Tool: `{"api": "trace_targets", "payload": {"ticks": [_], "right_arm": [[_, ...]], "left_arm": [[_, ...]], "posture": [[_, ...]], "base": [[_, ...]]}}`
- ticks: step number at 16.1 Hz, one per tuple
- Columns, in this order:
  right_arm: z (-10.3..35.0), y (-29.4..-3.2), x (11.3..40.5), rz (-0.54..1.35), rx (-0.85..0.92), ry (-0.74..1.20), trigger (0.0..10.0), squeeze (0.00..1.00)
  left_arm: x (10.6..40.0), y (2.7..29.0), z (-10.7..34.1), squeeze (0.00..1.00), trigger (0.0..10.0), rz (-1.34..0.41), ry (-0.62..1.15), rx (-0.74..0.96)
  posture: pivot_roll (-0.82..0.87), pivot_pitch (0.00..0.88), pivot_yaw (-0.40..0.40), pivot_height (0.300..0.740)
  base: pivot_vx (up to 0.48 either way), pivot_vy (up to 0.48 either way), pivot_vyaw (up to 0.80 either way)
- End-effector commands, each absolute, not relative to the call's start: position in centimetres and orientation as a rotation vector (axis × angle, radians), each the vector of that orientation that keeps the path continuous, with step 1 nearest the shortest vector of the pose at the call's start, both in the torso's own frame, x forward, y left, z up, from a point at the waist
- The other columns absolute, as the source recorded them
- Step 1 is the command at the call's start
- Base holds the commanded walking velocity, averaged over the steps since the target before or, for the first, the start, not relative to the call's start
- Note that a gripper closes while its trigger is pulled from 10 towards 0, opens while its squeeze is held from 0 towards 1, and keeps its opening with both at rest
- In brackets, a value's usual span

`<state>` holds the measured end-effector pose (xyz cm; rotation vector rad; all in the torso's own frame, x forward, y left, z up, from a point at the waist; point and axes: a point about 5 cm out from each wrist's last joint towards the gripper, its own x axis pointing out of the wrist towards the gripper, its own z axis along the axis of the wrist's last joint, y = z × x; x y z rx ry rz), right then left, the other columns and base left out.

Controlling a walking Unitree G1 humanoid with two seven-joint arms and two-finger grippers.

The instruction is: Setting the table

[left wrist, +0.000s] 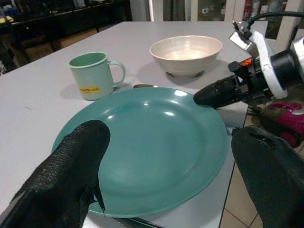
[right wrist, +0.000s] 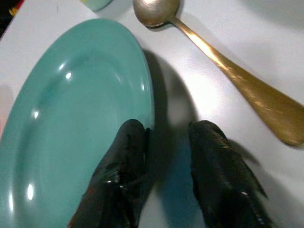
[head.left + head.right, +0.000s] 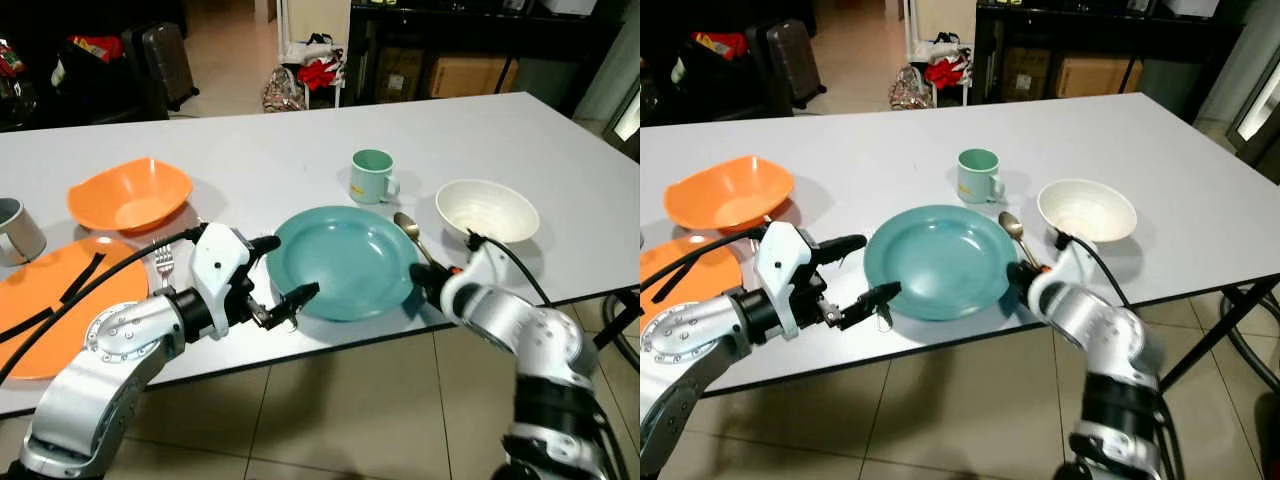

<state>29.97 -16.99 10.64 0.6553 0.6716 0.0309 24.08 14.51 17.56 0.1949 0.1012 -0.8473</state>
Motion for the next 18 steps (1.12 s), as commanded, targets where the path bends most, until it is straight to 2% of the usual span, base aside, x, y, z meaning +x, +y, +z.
{"api": "trace_targets", "payload": {"ticks": [1, 4, 6, 8, 12, 15, 17, 18], "right_arm": [[11.2, -17.8, 29.4, 0.026, 0.645, 0.66, 10.0, 1.0], [12.6, -18.8, 28.1, 0.058, 0.585, 0.625, 10.0, 1.0], [14.5, -19.3, 27.1, 0.132, 0.449, 0.571, 10.0, 1.0], [17.3, -20.2, 26.9, 0.186, 0.186, 0.478, 10.0, 1.0], [19.6, -21.8, 31.0, 0.2, -0.223, 0.352, 10.0, 1.0], [19.5, -23.0, 34.4, 0.322, -0.525, 0.415, 10.0, 1.0], [19.1, -24.1, 35.9, 0.348, -0.638, 0.467, 10.0, 1.0], [18.9, -24.4, 36.3, 0.368, -0.653, 0.492, 10.0, 0.45]], "left_arm": [[24.2, 14.3, 17.7, 0.0, 10.0, -0.857, 0.099, 0.199], [24.2, 14.3, 17.5, 0.0, 10.0, -0.833, 0.094, 0.188], [24.2, 14.5, 17.4, 0.0, 10.0, -0.779, 0.088, 0.171], [24.1, 14.6, 17.3, 0.0, 10.0, -0.729, 0.078, 0.149], [24.3, 14.3, 17.5, 0.0, 10.0, -0.715, 0.062, 0.134], [24.0, 14.1, 17.6, 0.0, 10.0, -0.776, 0.077, 0.143], [23.8, 14.1, 17.7, 0.0, 10.0, -0.794, 0.082, 0.146], [23.8, 14.2, 17.8, 0.0, 10.0, -0.796, 0.085, 0.146]], "posture": [[-0.1, 0.0, 0.022, 0.74], [-0.11, 0.001, 0.023, 0.74], [-0.12, 0.006, 0.025, 0.74], [-0.13, 0.011, 0.018, 0.74], [-0.14, 0.027, 0.012, 0.74], [-0.14, 0.052, 0.021, 0.74], [-0.14, 0.07, 0.028, 0.74], [-0.13, 0.088, 0.033, 0.74]], "base": [[0.0, 0.0, 0.0], [0.0, 0.0, 0.0], [0.0, 0.0, 0.0], [0.0, 0.0, 0.0], [0.0, 0.0, 0.0], [0.0, 0.0, 0.0], [0.0, 0.0, 0.0], [0.0, 0.0, 0.0]]}}
